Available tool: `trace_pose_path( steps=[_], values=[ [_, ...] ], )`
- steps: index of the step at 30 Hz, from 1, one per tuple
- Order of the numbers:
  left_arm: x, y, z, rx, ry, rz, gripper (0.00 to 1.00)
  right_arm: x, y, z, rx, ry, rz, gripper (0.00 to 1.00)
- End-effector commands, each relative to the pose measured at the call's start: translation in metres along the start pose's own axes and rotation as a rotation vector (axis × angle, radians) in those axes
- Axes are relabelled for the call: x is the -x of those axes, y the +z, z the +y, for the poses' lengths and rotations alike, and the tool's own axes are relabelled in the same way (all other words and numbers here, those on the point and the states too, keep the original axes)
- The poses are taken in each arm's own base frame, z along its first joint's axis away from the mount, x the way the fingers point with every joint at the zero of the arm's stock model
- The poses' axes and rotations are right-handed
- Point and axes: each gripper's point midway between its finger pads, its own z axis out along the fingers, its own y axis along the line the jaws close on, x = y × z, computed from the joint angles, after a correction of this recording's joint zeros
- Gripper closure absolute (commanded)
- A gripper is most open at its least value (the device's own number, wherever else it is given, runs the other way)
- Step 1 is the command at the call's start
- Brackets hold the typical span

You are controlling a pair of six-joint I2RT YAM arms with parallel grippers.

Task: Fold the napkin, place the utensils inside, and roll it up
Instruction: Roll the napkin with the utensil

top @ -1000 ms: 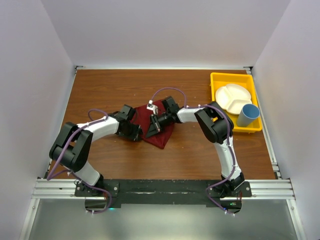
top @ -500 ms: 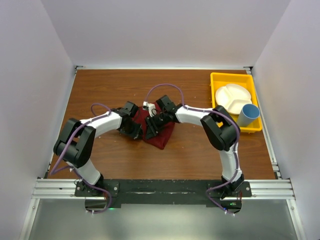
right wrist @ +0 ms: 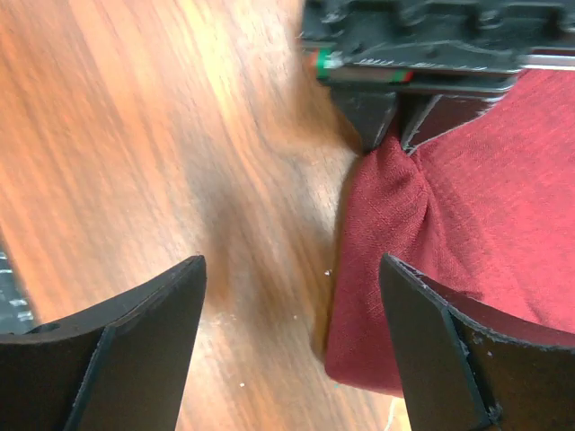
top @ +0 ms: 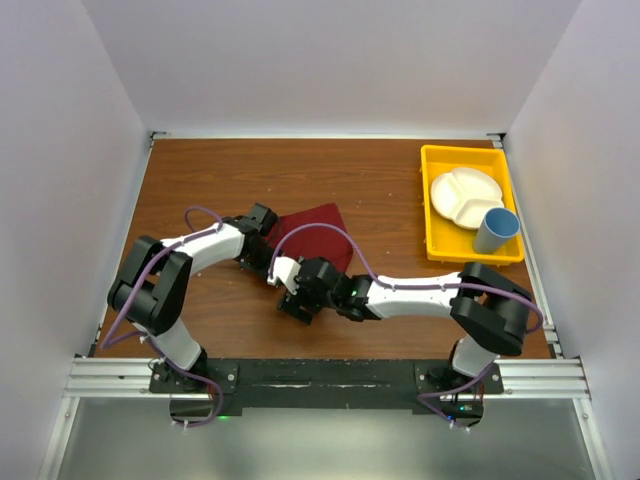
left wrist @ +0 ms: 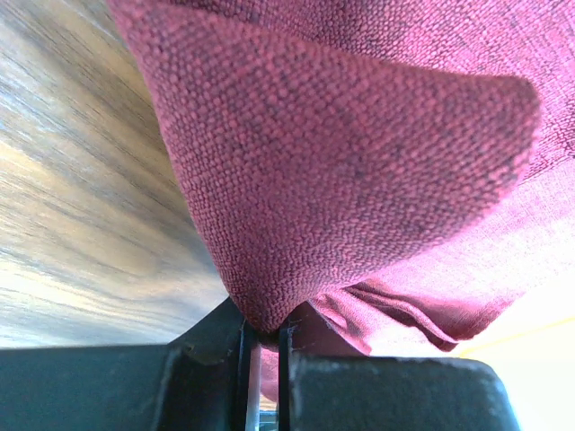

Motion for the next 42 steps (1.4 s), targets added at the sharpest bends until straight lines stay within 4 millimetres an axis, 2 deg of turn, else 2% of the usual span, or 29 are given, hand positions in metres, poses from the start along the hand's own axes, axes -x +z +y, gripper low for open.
trace_pose_path(
  steps=[1,4,9,13,16,20,21,23,24,25,26,27,29,30,32,33,35,37,38,39,41,42],
  values=[
    [0.005,0.014,0.075,0.267,0.041,-0.031,1.0,0.021,0.001,-0.045,-0.298,-0.101,-0.077,0.2],
    [0.005,0.013,0.076,0.268,0.048,-0.023,1.0,0.021,0.009,-0.043,-0.298,-0.133,-0.062,0.2],
    [0.004,0.01,0.074,0.264,0.048,-0.012,1.0,0.011,0.029,-0.038,-0.265,-0.151,0.005,0.23],
    [0.007,0.006,0.072,0.258,0.049,-0.02,1.0,-0.003,0.038,-0.029,-0.227,-0.105,0.015,0.26],
    [0.008,0.005,0.073,0.261,0.048,-0.019,1.0,-0.015,0.047,-0.032,-0.226,-0.033,0.038,0.32],
    [0.006,0.004,0.074,0.25,0.048,-0.001,1.0,-0.043,0.061,-0.03,-0.183,0.075,0.105,0.54],
    [0.005,0.003,0.073,0.233,0.043,0.001,1.0,-0.05,0.061,-0.029,-0.179,0.096,0.114,0.65],
    [0.006,0.003,0.07,0.202,0.042,0.002,1.0,-0.062,0.065,-0.026,-0.158,0.158,0.131,0.74],
    [0.006,0.001,0.068,0.171,0.047,0.001,1.0,-0.068,0.065,-0.023,-0.142,0.17,0.141,0.86],
    [0.009,0.001,0.067,0.155,0.045,-0.001,1.0,-0.07,0.066,-0.022,-0.136,0.197,0.143,0.9],
    [0.01,0.0,0.065,0.135,0.049,-0.001,1.0,-0.071,0.066,-0.021,-0.125,0.212,0.144,0.99],
    [0.011,-0.001,0.063,0.092,0.061,-0.004,1.0,-0.073,0.065,-0.016,-0.095,0.229,0.142,1.0],
    [0.021,-0.006,0.056,0.037,0.069,-0.029,0.86,-0.073,0.064,-0.019,-0.074,0.281,0.133,1.0],
    [0.025,-0.011,0.051,-0.015,0.097,-0.044,0.66,-0.074,0.064,-0.019,-0.06,0.298,0.132,1.0],
    [0.037,-0.025,0.039,-0.096,0.122,-0.099,0.47,-0.073,0.064,-0.021,-0.014,0.362,0.123,1.0],
    [0.042,-0.031,0.033,-0.126,0.16,-0.124,0.34,-0.074,0.064,-0.027,-0.006,0.406,0.121,1.0],
    [0.051,-0.05,0.018,-0.212,0.206,-0.173,0.27,-0.067,0.065,-0.023,0.059,0.452,0.105,1.0],
    [0.062,-0.072,0.002,-0.303,0.245,-0.248,0.25,-0.065,0.066,-0.019,0.152,0.54,0.111,1.0],
    [0.064,-0.079,0.0,-0.322,0.274,-0.275,0.23,-0.059,0.066,-0.026,0.176,0.618,0.095,1.0],
    [0.068,-0.085,-0.002,-0.337,0.28,-0.306,0.22,-0.055,0.067,-0.018,0.262,0.659,0.088,1.0],
    [0.068,-0.098,-0.006,-0.41,0.313,-0.337,0.2,-0.053,0.065,-0.025,0.311,0.802,0.079,1.0],
    [0.064,-0.1,-0.002,-0.44,0.325,-0.326,0.2,-0.049,0.064,-0.018,0.394,0.841,0.069,1.0]
  ],
)
